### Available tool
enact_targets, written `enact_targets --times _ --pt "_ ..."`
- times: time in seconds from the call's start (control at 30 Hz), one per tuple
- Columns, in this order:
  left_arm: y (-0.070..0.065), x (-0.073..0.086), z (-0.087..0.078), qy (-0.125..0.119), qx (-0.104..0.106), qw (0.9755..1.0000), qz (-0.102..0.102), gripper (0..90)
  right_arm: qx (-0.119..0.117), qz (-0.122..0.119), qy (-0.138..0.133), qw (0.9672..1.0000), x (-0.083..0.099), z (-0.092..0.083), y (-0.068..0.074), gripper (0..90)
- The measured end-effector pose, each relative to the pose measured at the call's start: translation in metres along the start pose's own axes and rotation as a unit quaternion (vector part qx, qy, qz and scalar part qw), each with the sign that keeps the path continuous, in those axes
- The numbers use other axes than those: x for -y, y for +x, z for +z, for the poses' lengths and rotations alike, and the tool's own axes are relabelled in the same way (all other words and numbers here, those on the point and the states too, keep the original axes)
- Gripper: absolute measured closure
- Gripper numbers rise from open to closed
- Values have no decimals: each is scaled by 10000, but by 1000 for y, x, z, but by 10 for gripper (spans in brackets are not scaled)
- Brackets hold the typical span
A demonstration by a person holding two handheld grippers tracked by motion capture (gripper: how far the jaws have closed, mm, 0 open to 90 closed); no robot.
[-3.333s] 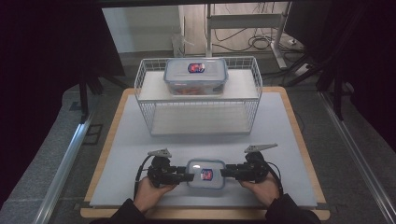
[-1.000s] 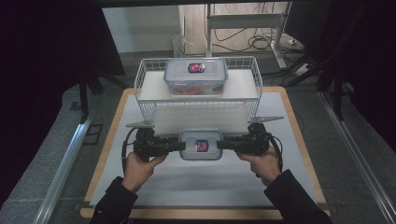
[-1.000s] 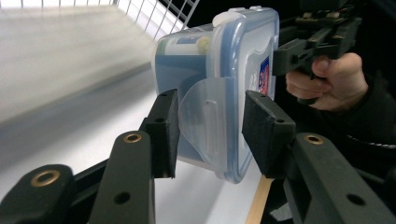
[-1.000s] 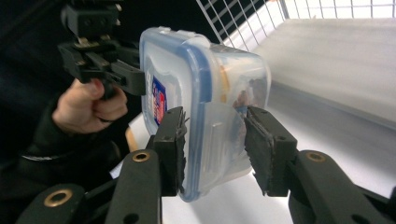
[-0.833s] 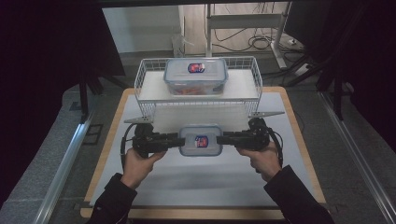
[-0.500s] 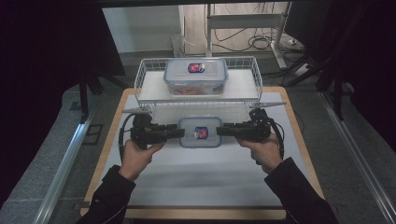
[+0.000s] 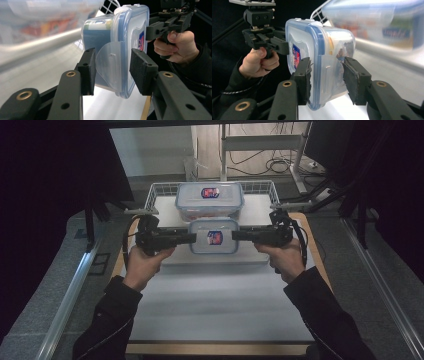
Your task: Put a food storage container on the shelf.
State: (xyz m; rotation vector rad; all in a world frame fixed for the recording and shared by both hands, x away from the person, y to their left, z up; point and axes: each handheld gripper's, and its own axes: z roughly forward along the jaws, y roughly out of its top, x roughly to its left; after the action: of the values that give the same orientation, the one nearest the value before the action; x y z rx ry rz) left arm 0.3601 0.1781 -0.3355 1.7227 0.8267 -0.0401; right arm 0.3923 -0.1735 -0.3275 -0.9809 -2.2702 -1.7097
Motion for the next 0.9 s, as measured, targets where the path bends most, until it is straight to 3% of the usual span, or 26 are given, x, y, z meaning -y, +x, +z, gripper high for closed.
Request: enact_targets --times 0.27,0.6,0.9 --pt "3 -32 -6 -125 -45 9999 9 574 27 -28 -170 9998 -34 -1 1 582" --pt "16 -68 -11 -217 -18 9997 -73 576 47 -24 -322 9995 -70 3 -3 583" --pt "31 -83 -14 -364 -33 9991 -212 575 68 -3 -364 9993 -93 12 -9 581"
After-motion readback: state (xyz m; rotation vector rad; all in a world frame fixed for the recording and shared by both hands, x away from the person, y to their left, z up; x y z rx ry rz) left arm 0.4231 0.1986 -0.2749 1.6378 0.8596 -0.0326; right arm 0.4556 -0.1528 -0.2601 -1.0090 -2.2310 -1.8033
